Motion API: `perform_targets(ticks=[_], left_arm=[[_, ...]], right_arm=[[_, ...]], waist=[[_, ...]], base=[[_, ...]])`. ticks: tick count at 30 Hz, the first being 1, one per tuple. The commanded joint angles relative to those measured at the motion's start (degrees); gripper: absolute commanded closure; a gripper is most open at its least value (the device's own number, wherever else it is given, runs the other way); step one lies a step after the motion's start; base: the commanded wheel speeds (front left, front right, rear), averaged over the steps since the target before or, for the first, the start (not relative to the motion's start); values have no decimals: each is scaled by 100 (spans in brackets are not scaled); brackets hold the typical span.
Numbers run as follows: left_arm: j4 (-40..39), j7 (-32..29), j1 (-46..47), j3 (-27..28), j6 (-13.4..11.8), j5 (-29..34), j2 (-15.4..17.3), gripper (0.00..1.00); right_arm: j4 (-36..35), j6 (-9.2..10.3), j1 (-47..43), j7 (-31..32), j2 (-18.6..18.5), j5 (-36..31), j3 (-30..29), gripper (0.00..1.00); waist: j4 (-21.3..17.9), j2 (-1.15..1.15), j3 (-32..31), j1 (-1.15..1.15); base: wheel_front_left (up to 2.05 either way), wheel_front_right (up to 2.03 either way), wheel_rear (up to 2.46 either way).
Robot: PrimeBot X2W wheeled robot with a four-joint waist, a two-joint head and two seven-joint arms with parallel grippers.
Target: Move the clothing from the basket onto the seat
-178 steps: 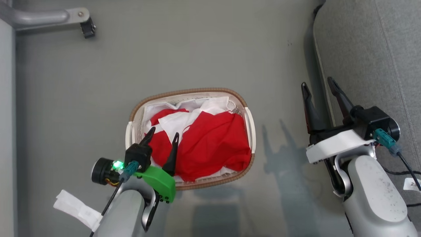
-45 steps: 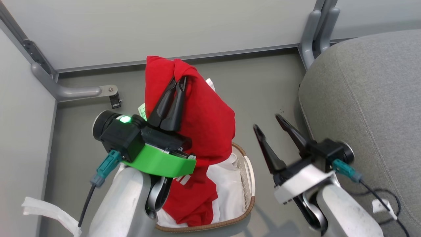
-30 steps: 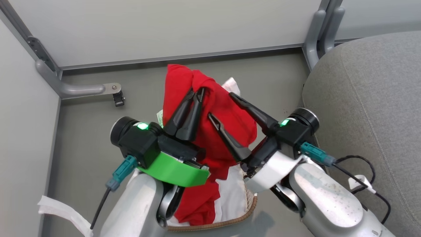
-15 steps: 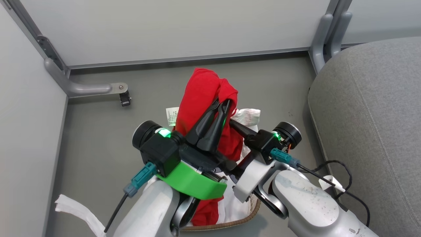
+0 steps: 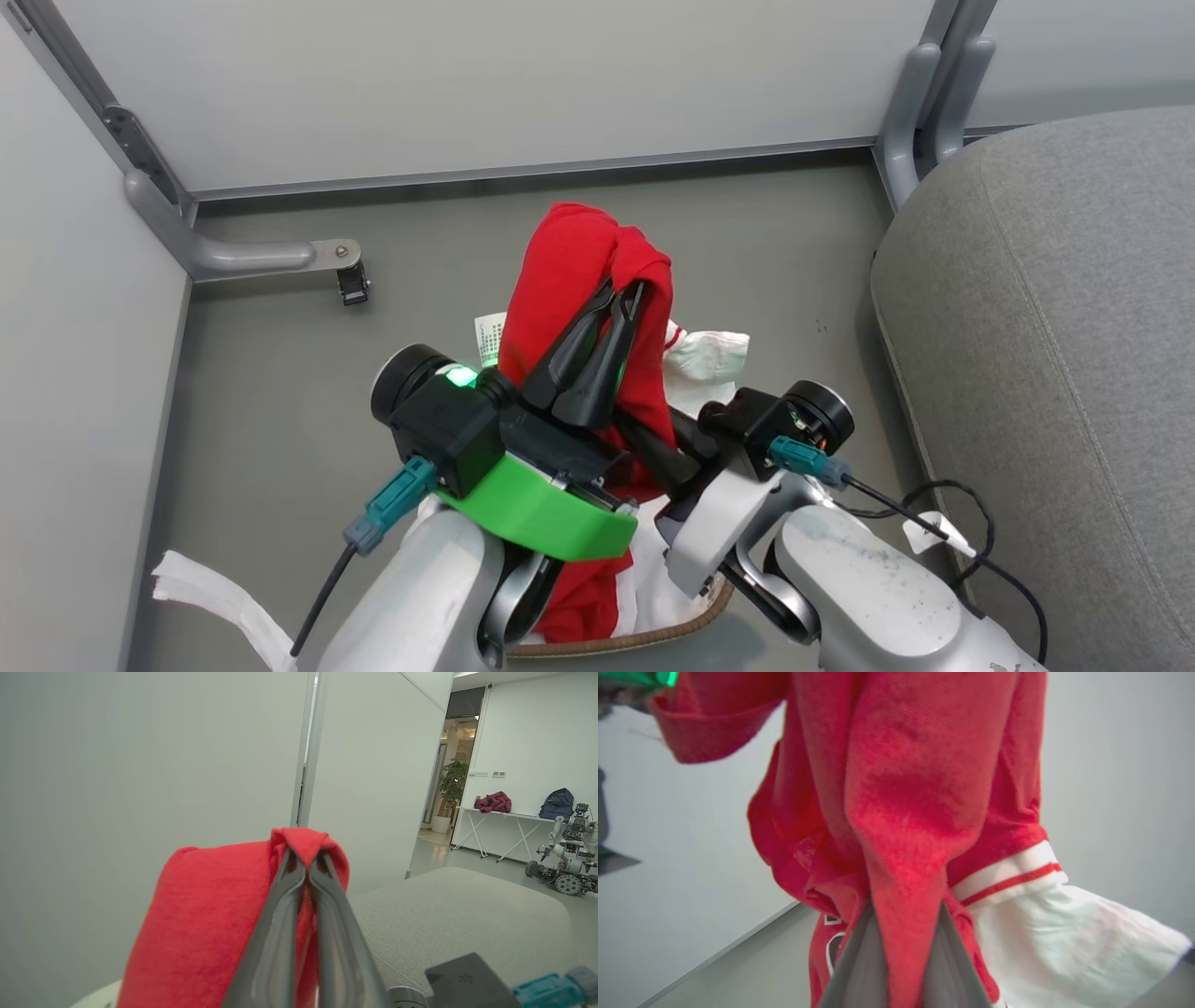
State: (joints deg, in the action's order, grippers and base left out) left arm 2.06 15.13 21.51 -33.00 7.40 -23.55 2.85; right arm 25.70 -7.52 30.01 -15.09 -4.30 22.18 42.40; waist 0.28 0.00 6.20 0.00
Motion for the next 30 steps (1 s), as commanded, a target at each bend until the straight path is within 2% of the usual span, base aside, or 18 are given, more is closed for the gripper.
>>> perform_targets(ticks=[1, 4, 5, 7, 8, 16, 30], left_arm=[[22, 3, -86, 49, 11, 91, 12, 100], [82, 2, -111, 83, 11, 147, 13, 100], [105, 2, -120, 89, 11, 156, 12, 93], [177, 2, -116, 85, 11, 207, 13, 44], [220, 2, -119, 84, 11, 229, 12, 0], [667, 1, -138, 78, 11, 600, 15, 0], [1074, 0, -143, 48, 11, 872, 123, 0]], right_arm=[[-60, 6, -55, -11, -41, 17, -56, 100], [-100, 6, -119, -11, -77, 23, -95, 100], [-101, 6, -139, -11, -89, 34, -110, 100], [-132, 6, -154, -12, -90, 60, -176, 100], [-161, 6, -165, -12, -87, 53, -226, 100], [-462, 6, -363, -12, -88, -72, -680, 100], [-670, 6, -641, -12, -84, -157, -1259, 100]], waist=[[-26, 0, 9, 0], [-63, 0, 29, 0], [-75, 0, 33, 0], [-100, 0, 42, 0], [-119, 0, 47, 0], [-601, 0, 205, 0], [-2272, 0, 349, 0]], base=[[0, 0, 0], [0, 0, 0], [0, 0, 0], [0, 0, 0], [0, 0, 0], [0, 0, 0], [0, 0, 0]])
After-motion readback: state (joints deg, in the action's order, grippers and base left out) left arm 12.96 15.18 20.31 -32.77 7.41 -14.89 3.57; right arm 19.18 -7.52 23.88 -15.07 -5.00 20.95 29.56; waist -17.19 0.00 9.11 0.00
